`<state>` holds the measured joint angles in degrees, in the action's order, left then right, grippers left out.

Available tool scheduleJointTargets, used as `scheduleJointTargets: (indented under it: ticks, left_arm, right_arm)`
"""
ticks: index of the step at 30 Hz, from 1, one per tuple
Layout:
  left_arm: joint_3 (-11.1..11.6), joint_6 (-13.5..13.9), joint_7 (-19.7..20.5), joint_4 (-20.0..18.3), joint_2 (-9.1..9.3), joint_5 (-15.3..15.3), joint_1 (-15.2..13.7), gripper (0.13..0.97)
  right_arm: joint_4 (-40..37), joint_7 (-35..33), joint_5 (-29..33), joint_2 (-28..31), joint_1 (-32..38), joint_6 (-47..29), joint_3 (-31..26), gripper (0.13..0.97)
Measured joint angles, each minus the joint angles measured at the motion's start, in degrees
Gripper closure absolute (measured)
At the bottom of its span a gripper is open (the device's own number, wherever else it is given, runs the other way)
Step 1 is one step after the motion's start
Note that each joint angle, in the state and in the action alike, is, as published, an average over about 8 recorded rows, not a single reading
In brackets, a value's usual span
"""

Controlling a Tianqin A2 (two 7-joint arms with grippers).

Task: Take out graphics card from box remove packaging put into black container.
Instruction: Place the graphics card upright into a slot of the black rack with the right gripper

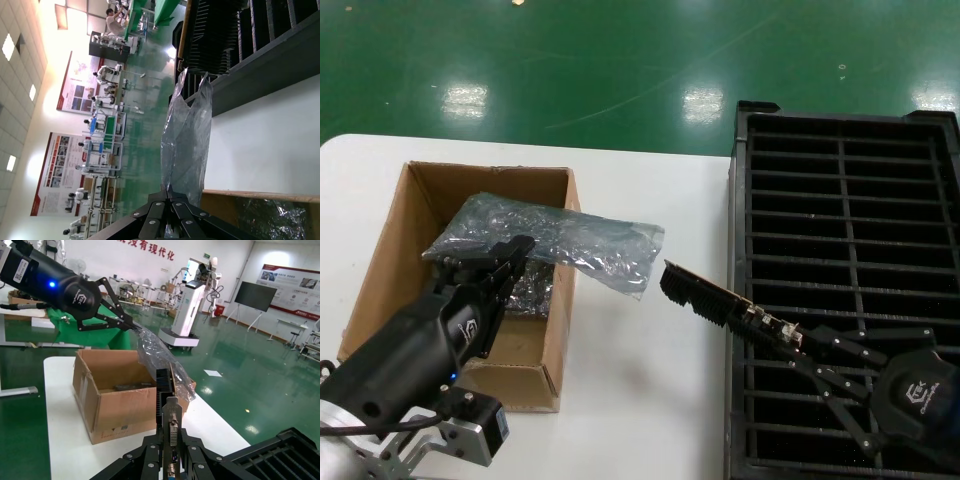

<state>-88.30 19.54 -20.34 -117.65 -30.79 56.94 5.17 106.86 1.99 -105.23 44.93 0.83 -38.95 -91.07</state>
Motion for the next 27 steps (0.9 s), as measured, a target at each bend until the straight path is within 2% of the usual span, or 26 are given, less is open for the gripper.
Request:
scheduleJointTargets:
  ticks: [5,9,15,20,27]
  left_arm:
    - [-0.01,-0.01,0.00,0.01,-0.01,0.01,0.00,0.957]
    - [-0.02,-0.02,0.00,0.01,-0.02,0.02,0.00,0.957]
    - [-0.02,-0.03,0.00,0.01,-0.02,0.02,0.00,0.957]
    - [-0.02,-0.03,0.00,0.01,-0.02,0.02,0.00,0.957]
    - [-0.02,-0.03,0.00,0.02,-0.02,0.02,0.00,0.957]
  right_arm:
    - [1.02,2.66,1.98,0.96,1.95,0.03,-1.64,0.906]
    - [2.33,8.54,5.62,3.30,6.60,-1.71,-4.59,0.906]
    - [2.96,20.13,10.38,8.22,16.91,-9.36,-8.79,0.906]
    - [1.61,28.19,11.28,11.21,25.80,-17.68,-11.39,0.906]
    - [-0.10,32.06,11.45,12.18,30.99,-22.79,-12.99,0.906]
